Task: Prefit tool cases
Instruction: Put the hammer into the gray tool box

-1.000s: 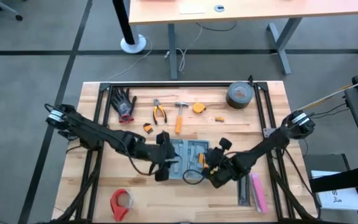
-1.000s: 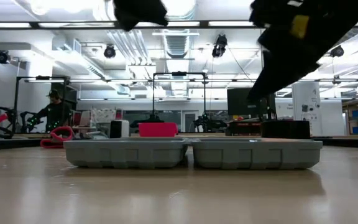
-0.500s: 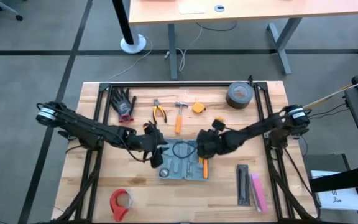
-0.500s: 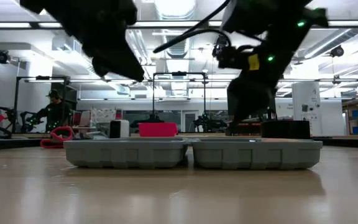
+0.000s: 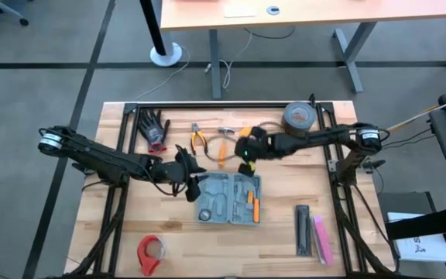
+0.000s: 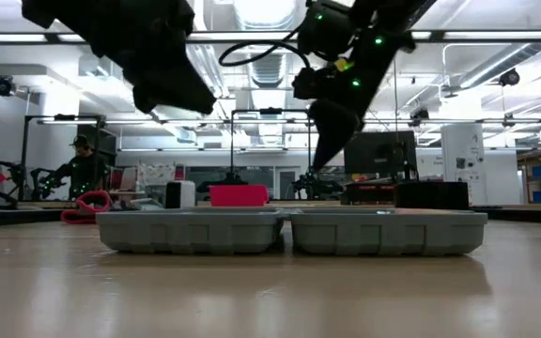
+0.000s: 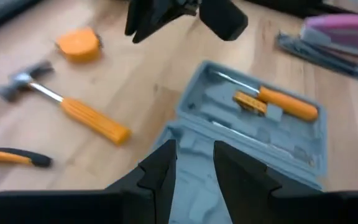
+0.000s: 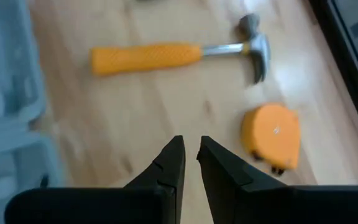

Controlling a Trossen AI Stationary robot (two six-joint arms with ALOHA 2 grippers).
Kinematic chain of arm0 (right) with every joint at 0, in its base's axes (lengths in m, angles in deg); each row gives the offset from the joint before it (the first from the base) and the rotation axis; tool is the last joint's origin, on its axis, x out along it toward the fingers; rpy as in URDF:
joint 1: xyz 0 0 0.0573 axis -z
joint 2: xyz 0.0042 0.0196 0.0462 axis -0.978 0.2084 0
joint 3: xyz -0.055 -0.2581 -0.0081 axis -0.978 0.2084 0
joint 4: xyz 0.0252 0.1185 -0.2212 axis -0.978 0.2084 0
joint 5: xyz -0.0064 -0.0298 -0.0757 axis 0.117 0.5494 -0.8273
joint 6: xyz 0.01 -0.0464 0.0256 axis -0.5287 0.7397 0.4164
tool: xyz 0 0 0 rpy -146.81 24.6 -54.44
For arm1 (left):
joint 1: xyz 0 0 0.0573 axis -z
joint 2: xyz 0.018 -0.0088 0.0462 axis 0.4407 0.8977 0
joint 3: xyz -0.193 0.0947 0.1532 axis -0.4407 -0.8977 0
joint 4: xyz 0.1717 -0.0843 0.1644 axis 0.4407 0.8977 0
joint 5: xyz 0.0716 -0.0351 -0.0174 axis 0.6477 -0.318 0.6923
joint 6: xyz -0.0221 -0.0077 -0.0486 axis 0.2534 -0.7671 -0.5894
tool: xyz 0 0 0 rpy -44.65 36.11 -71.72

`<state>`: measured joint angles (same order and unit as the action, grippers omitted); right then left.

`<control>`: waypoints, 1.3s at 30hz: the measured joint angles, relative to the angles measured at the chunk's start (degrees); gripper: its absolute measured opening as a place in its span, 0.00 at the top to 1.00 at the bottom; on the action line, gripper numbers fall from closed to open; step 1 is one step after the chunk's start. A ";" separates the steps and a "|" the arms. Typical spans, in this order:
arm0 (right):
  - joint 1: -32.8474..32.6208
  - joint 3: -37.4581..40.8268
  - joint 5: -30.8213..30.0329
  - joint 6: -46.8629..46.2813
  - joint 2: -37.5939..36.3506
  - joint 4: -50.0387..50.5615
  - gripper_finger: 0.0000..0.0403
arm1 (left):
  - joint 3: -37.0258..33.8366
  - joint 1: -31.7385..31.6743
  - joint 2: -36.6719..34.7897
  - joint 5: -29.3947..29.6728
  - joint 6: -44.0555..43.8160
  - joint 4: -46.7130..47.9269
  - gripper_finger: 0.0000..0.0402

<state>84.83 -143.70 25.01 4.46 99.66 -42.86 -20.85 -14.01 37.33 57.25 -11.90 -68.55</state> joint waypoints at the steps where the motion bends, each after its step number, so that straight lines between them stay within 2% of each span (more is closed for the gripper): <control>1: 1.44 -0.70 1.35 1.05 0.00 0.06 0.91 | 0.02 -0.04 -0.51 0.80 0.35 -0.09 0.72; 6: 7.99 -4.15 7.30 4.14 0.00 0.02 0.91 | 0.33 -0.43 -2.05 1.64 1.20 -0.04 0.72; 9: 10.54 -5.88 8.39 5.62 0.00 0.08 0.90 | 0.10 -0.63 -2.09 1.67 1.25 -0.07 0.72; 19: 14.81 -10.71 12.02 8.77 3.00 1.01 0.92 | -1.43 -0.63 -1.89 3.64 -0.27 -2.78 0.72; 23: 16.06 -12.89 15.94 8.77 6.64 0.67 0.92 | -1.51 -0.63 -1.82 3.68 -0.51 -5.21 0.72; 34: 17.05 -17.33 16.12 9.79 16.22 0.64 0.92 | -1.20 -0.63 -1.70 3.65 -0.50 -5.97 0.72; 39: 17.63 -17.62 15.64 10.30 18.04 0.54 0.92 | -1.20 -0.63 -1.70 3.61 -0.70 -5.86 0.72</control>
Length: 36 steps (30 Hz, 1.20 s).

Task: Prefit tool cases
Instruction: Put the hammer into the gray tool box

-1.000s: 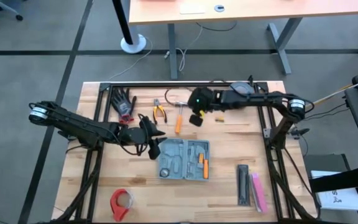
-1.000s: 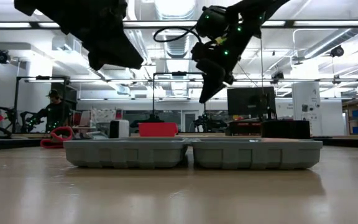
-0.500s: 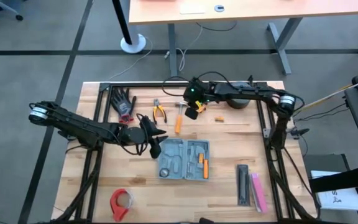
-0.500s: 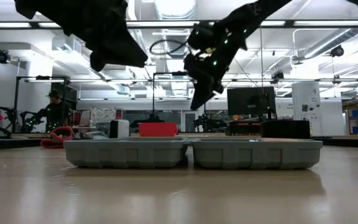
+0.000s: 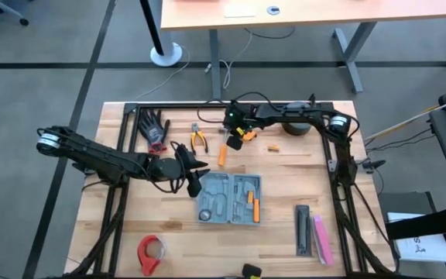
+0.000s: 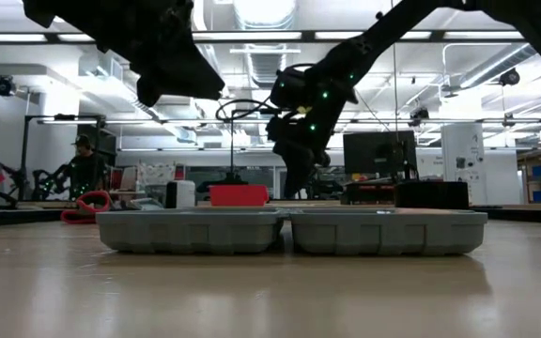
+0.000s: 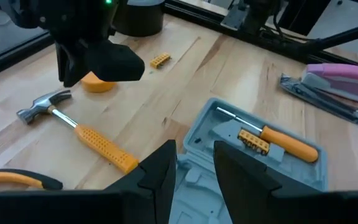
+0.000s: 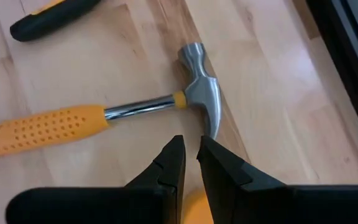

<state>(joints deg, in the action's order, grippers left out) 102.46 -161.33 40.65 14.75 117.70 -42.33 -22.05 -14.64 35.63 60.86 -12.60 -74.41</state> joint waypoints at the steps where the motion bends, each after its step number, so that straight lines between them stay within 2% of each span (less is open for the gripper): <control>1: 0.00 0.01 -0.02 0.02 0.07 -0.08 0.91 | 0.00 0.00 0.00 0.00 0.00 -0.07 0.72; 4: 0.04 0.01 -0.29 0.01 0.08 -0.20 0.92 | 0.00 0.00 0.00 0.00 0.00 -0.02 0.72; 9: 0.17 0.43 -5.03 1.16 0.10 -0.29 0.93 | 0.00 0.00 0.00 0.00 -0.02 -0.37 0.72; 20: -0.88 0.75 -4.50 1.41 0.10 5.84 0.93 | 0.00 0.00 0.00 -0.22 -0.46 -0.35 0.72; 24: -1.21 0.91 -4.52 -2.05 0.14 9.14 0.91 | 0.00 0.00 0.00 -0.22 -0.46 -0.38 0.72; 30: -1.18 1.23 0.95 -1.72 1.20 6.17 0.93 | 0.00 0.00 0.00 -0.22 -0.41 -0.42 0.72; 36: -0.87 1.23 1.80 -1.58 1.70 0.76 0.93 | 0.00 0.00 0.00 -0.22 -0.28 -0.42 0.72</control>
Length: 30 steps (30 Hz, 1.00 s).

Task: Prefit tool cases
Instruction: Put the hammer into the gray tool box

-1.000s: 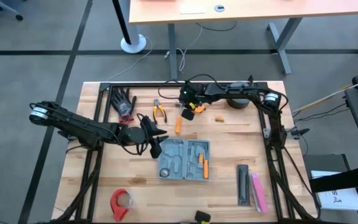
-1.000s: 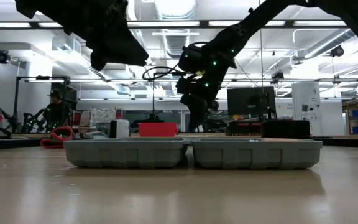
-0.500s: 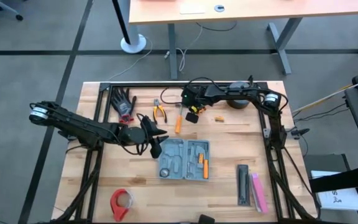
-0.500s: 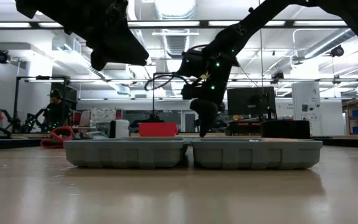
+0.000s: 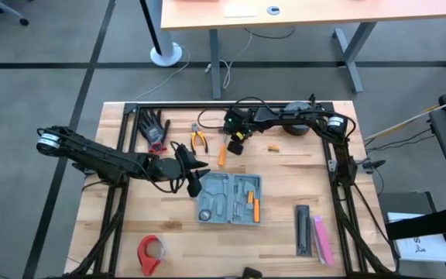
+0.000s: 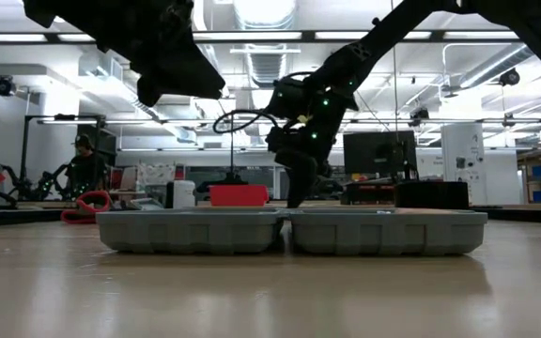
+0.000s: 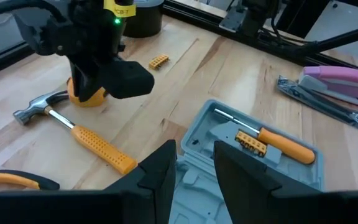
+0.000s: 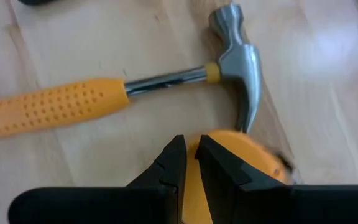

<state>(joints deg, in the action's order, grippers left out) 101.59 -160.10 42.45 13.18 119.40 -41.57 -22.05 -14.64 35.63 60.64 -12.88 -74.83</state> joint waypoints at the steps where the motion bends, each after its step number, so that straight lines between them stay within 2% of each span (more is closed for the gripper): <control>1: 0.02 0.00 -0.02 0.03 0.00 -0.22 0.93 | 0.00 0.00 0.00 0.00 0.01 0.00 0.72; 6: 0.04 0.04 -0.41 0.39 -0.62 0.79 0.93 | 0.00 0.00 0.00 -0.48 0.05 0.02 0.72; 10: 0.00 -0.27 -4.17 1.57 -0.63 0.12 0.93 | 0.00 -0.04 0.00 -0.48 0.30 -0.03 0.72; 13: 0.06 -0.49 -4.78 1.66 -0.63 -1.49 0.93 | 0.00 -0.04 0.00 -0.48 0.30 -0.02 0.72; 19: 1.09 -0.52 -4.51 -0.02 0.60 -2.11 0.92 | 0.00 -0.04 0.00 -0.48 0.28 -0.01 0.72; 24: 1.30 -0.92 -1.62 0.47 2.15 -3.00 0.88 | 0.00 -0.04 0.00 -0.48 0.28 -0.12 0.72; 30: 1.27 -0.94 -2.21 0.64 2.91 -4.26 0.84 | 0.00 -0.04 0.00 -0.48 0.28 -0.28 0.72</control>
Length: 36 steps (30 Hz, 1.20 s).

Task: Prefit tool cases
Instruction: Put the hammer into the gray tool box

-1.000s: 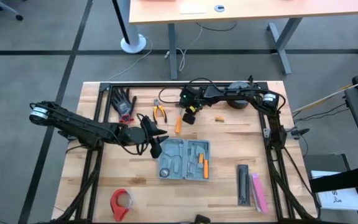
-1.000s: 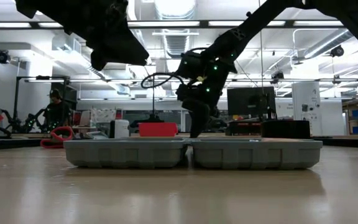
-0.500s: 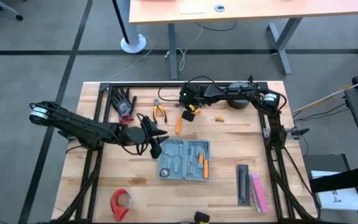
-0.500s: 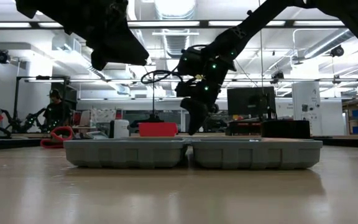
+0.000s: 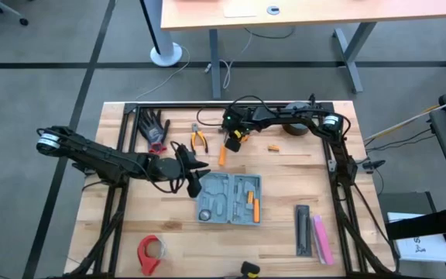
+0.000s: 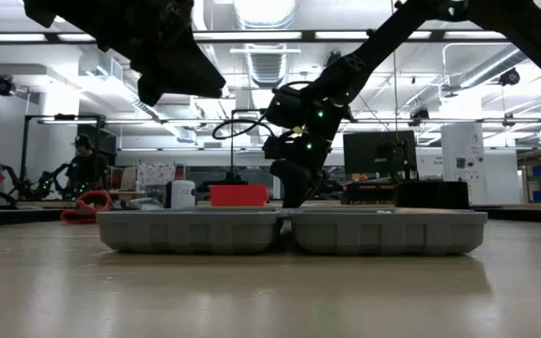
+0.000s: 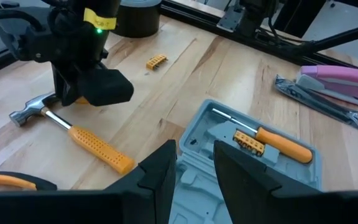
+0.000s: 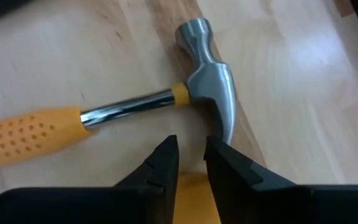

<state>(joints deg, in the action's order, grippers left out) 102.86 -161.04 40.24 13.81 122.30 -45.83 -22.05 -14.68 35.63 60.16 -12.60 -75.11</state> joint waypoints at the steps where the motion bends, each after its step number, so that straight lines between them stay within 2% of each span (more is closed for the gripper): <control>1: 0.01 -0.07 -0.03 0.01 0.00 0.11 0.83 | 0.00 0.00 0.00 0.02 0.00 -0.02 0.72; 8: -0.11 -1.49 -0.12 0.26 0.00 0.24 0.82 | 0.00 0.00 -0.02 0.00 0.00 -0.03 0.72; 27: -0.11 -1.62 -2.61 1.06 0.37 3.14 0.99 | 0.00 0.00 -0.03 0.01 -0.02 -0.79 0.72; 34: -0.27 -1.62 -1.90 1.12 0.37 3.71 1.00 | 0.00 0.00 -0.04 0.00 -0.02 -0.75 0.72; 36: -0.42 -2.34 -1.37 1.12 0.31 6.61 1.00 | 0.00 0.00 -0.07 0.00 -0.02 -0.75 0.72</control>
<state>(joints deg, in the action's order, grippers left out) 102.43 -163.37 38.87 14.93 122.61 -39.22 -22.05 -14.68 35.57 60.16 -12.62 -75.86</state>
